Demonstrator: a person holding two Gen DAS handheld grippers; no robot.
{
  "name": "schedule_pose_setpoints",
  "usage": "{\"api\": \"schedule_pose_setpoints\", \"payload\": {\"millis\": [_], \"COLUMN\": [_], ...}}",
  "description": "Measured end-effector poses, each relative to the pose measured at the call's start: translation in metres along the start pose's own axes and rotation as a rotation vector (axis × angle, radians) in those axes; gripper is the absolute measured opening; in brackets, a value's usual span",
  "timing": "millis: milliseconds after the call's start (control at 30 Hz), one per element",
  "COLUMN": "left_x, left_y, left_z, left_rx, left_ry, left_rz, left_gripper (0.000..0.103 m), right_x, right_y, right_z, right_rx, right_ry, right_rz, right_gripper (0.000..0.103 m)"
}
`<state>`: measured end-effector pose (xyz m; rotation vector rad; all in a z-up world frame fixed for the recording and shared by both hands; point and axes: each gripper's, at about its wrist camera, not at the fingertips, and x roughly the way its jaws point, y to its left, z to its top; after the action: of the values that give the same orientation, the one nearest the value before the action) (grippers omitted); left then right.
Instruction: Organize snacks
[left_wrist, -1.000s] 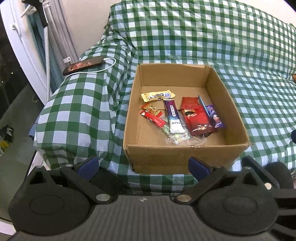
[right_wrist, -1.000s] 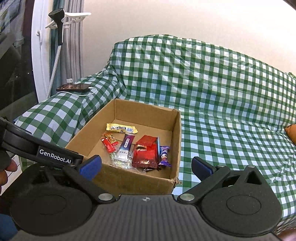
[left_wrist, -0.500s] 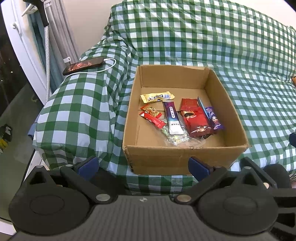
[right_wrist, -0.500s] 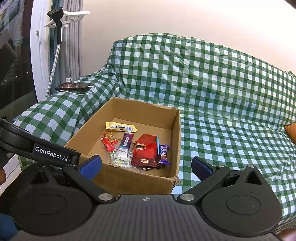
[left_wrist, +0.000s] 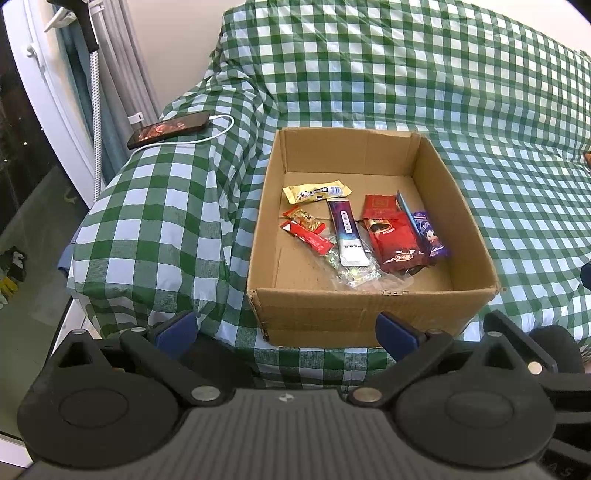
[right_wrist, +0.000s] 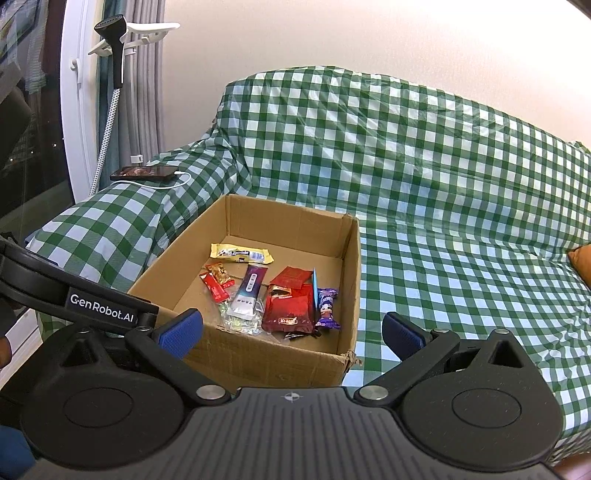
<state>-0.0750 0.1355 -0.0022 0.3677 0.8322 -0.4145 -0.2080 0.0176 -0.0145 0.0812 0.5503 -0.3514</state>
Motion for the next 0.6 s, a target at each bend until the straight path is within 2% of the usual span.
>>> {"api": "schedule_pose_setpoints", "payload": {"millis": [600], "left_x": [0.0002], "left_y": [0.0016], "left_z": [0.0], "left_rx": [0.001], "left_ry": [0.001], "left_rz": [0.002], "left_gripper": [0.103], "right_x": [0.0004], "right_y": [0.0018], "right_z": [0.0004], "right_rx": [0.001], "right_ry": [-0.001], "right_rz": [-0.003], "right_gripper": [0.103]}}
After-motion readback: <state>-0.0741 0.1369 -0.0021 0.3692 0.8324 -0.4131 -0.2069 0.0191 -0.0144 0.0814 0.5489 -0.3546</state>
